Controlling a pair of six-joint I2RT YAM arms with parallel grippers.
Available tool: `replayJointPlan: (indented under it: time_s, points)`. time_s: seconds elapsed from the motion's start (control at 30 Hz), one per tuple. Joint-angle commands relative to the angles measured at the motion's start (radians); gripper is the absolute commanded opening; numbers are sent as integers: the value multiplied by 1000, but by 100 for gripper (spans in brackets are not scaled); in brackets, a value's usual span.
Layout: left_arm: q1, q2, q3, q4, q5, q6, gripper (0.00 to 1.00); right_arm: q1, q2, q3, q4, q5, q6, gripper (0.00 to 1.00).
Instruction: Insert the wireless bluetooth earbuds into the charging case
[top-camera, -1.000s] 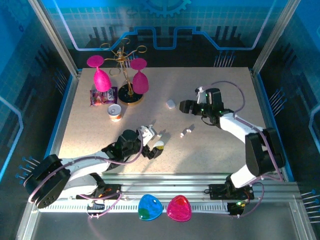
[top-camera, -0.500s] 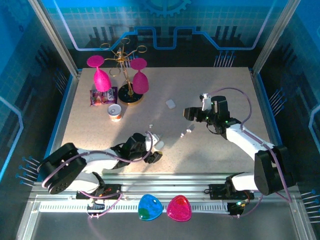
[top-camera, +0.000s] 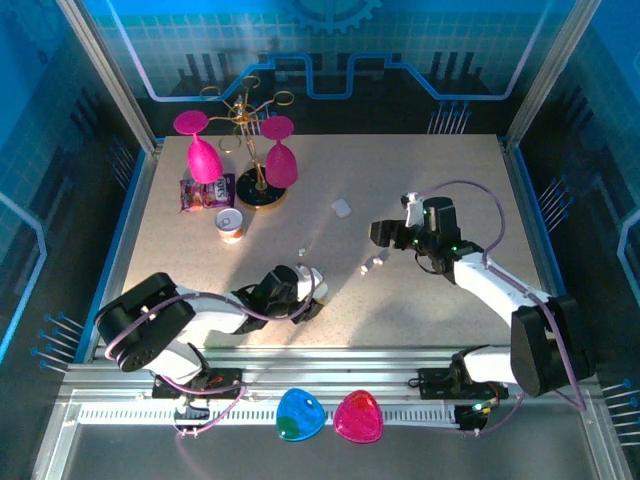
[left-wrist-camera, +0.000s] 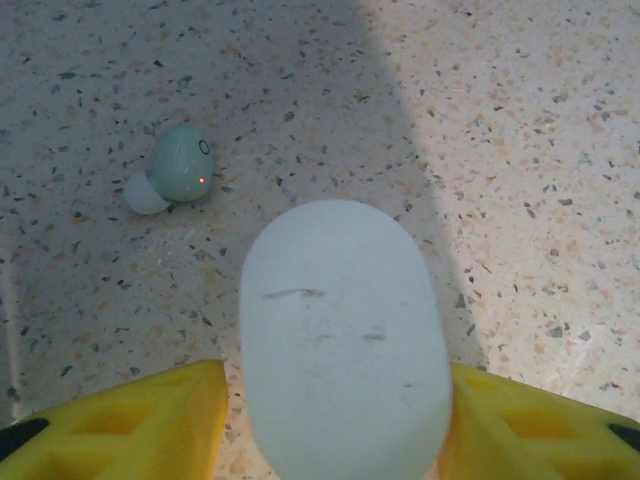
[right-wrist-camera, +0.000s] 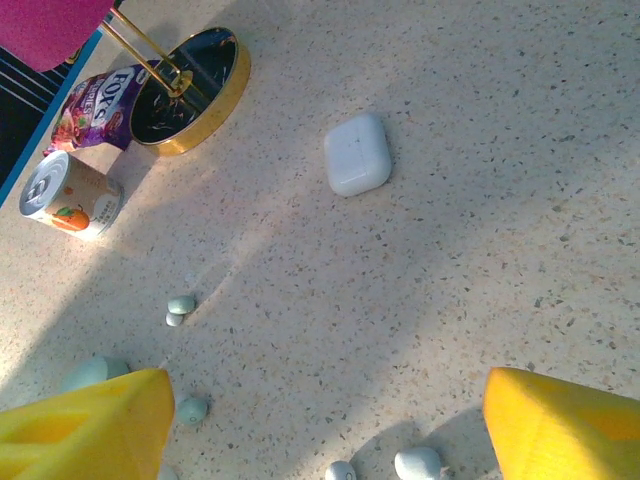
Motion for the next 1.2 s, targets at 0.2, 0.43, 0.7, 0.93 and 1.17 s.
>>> replayJointPlan:
  time_s: [0.2, 0.43, 0.7, 0.93, 1.17]
  points:
    - [-9, -18, -2, 64, 42, -25, 40, -3, -85, -28, -29, 7, -1, 80]
    - [-6, -151, -15, 99, 156, 26, 38, -26, -253, -94, -35, -12, 105, 93]
    - [-7, -246, 80, 60, 304, 139, 37, -120, -382, -167, -2, -339, 357, 100]
    - [-7, -220, 146, 141, 336, 235, 35, -44, -406, -179, -71, -464, 521, 95]
    - [-6, -148, 232, 175, 384, 272, 35, 99, -416, -192, -38, -426, 622, 75]
